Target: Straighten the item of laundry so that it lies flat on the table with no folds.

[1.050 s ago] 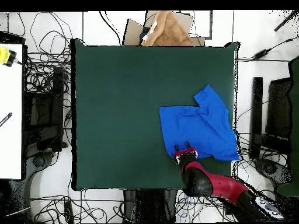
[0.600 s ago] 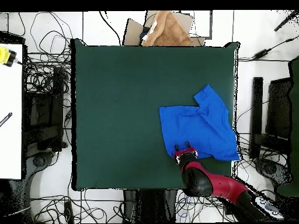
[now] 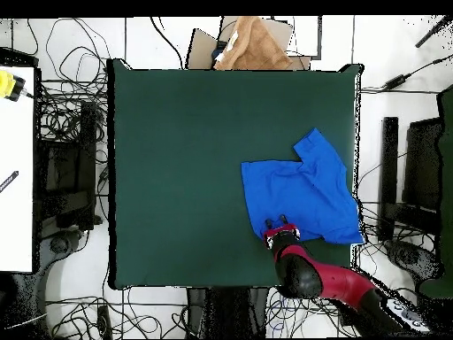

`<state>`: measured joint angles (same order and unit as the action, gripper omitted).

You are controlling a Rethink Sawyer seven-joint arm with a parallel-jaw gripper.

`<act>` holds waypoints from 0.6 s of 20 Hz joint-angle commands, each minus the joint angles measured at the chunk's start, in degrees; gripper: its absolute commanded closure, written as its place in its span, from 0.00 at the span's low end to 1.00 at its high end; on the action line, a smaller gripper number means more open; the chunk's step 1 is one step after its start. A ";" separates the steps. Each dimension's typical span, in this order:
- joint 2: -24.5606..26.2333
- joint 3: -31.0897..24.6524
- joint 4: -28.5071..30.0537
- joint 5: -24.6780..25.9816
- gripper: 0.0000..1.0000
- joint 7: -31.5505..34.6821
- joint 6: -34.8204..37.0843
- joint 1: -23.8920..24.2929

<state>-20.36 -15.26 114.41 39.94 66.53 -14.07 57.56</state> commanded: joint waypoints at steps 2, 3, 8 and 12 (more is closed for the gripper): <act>15.59 -3.29 -17.51 -3.03 1.00 6.49 11.49 -2.17; 15.53 -3.17 -17.53 -3.03 1.00 6.45 11.52 -2.28; 15.42 -2.96 -17.70 -3.30 1.00 6.28 12.07 -2.55; 14.97 -2.04 -17.86 -4.18 1.00 6.63 12.30 -3.75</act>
<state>-20.37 -15.25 114.40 39.92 66.53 -14.07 57.53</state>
